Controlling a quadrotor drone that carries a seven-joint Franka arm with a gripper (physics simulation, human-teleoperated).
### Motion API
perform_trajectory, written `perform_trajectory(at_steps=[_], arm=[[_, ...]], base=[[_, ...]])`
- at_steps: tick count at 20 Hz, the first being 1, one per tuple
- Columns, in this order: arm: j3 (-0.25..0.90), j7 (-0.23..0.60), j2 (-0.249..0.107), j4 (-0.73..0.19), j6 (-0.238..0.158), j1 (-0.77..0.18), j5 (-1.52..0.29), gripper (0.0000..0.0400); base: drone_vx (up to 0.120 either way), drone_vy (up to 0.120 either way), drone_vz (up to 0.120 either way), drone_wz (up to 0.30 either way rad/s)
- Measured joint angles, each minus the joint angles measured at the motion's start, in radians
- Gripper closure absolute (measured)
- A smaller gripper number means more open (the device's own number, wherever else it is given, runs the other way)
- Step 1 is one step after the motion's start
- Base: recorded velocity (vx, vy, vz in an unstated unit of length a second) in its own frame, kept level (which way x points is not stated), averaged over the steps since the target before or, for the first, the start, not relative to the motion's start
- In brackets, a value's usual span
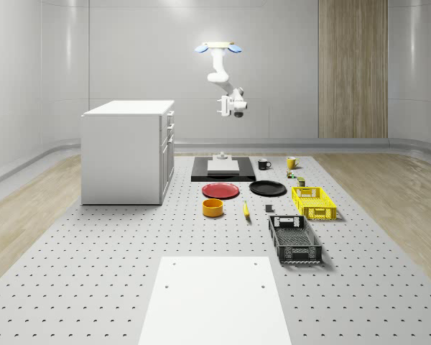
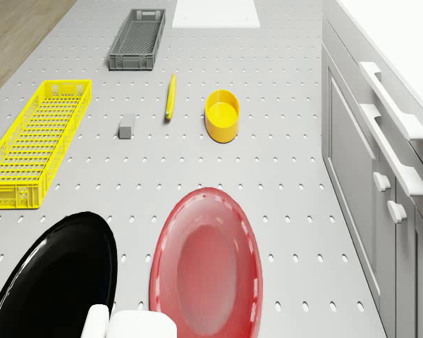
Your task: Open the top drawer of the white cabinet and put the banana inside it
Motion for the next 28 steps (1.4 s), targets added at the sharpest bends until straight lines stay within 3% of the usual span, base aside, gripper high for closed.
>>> perform_trajectory(at_steps=[21, 28], arm=[[-0.016, 0.037, -0.055, -0.007, 0.048, 0.051, -0.044, 0.0], [-0.02, 0.047, -0.07, -0.009, 0.06, 0.064, -0.056, 0.0]], base=[[0.12, -0.12, 0.0, 0.0], [0.12, -0.006, 0.0, 0.0]])
